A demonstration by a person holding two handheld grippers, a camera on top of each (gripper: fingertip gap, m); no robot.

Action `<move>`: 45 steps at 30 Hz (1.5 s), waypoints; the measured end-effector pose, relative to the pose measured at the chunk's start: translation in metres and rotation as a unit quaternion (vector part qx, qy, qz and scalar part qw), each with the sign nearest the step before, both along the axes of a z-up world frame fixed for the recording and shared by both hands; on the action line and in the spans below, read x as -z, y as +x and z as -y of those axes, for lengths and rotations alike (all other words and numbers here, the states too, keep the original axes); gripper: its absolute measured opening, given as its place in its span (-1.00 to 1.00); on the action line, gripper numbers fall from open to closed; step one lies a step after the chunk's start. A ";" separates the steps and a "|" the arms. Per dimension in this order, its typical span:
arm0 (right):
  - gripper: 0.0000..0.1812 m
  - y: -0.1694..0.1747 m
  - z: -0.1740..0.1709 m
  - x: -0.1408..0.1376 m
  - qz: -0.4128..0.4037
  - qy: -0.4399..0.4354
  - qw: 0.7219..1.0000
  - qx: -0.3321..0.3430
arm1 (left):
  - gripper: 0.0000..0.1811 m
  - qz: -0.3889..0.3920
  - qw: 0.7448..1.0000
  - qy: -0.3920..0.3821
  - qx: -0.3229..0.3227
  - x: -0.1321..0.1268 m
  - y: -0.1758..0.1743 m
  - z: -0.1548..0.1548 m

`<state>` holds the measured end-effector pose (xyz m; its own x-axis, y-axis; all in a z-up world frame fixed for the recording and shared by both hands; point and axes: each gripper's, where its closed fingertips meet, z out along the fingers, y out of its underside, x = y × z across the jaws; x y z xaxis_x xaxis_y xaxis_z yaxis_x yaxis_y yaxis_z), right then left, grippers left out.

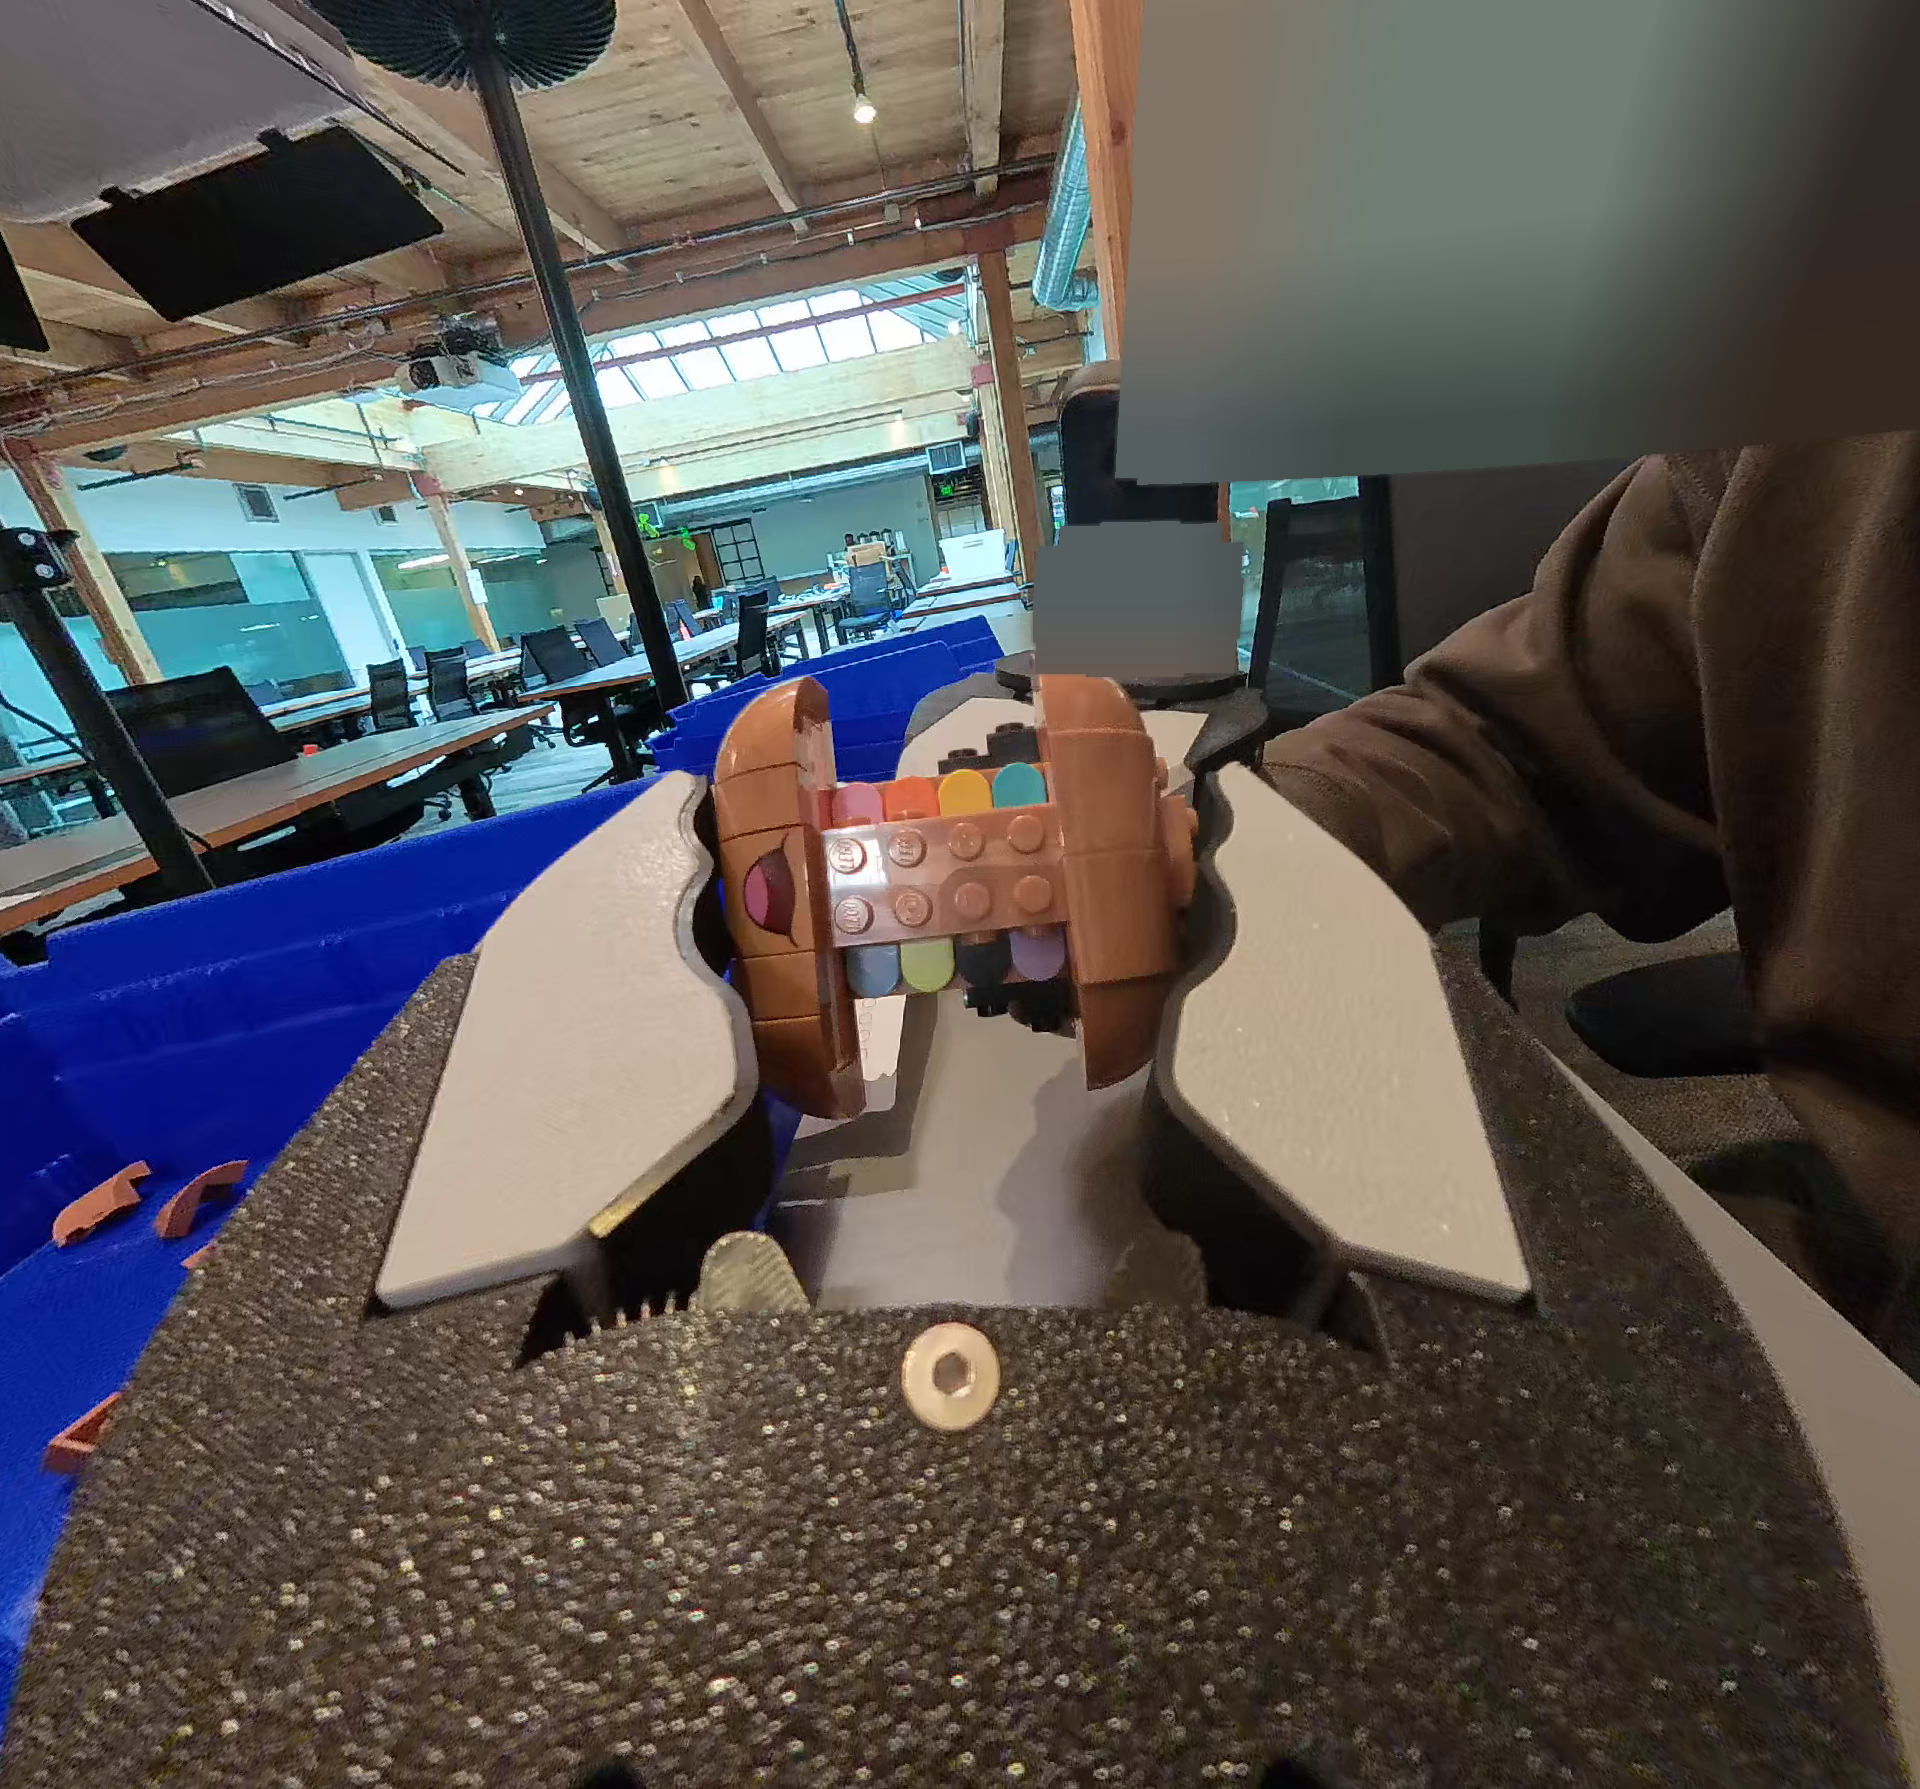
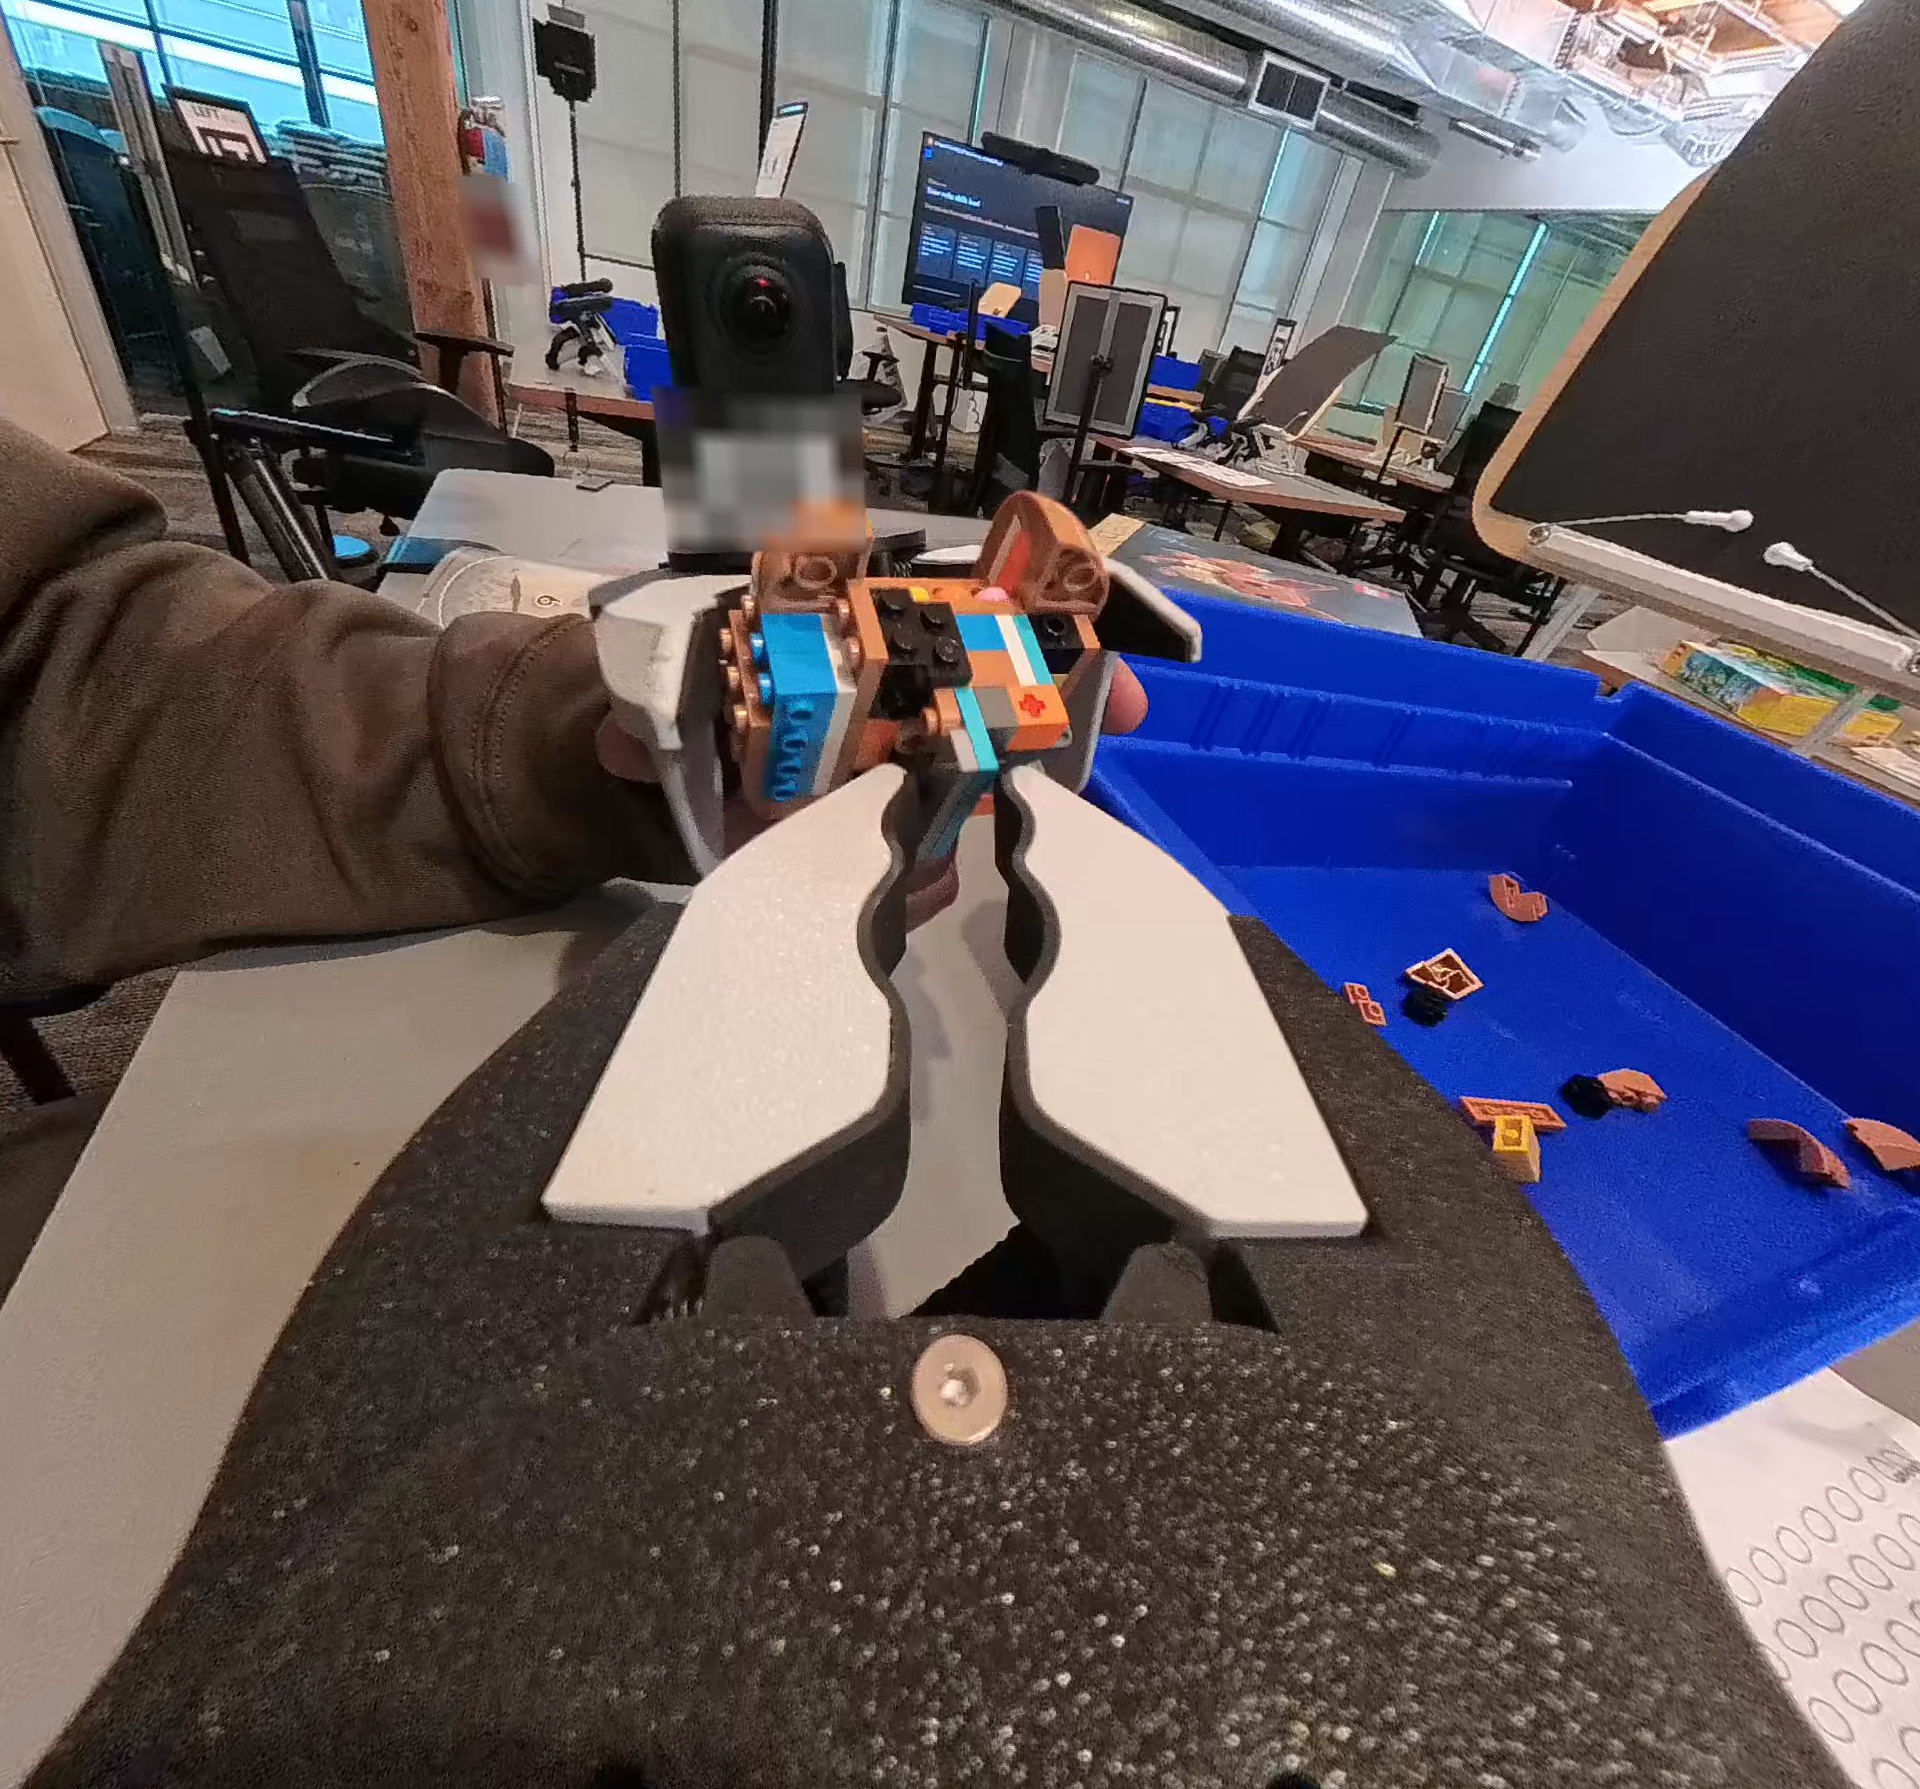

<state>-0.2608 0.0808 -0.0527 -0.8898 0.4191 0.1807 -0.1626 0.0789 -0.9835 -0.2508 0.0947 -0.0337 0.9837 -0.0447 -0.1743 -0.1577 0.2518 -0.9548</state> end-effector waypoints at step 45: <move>-0.85 0.015 -0.003 -0.005 -0.239 0.107 0.965 0.025 | -0.08 0.149 0.968 -0.144 0.144 0.036 0.016 -0.003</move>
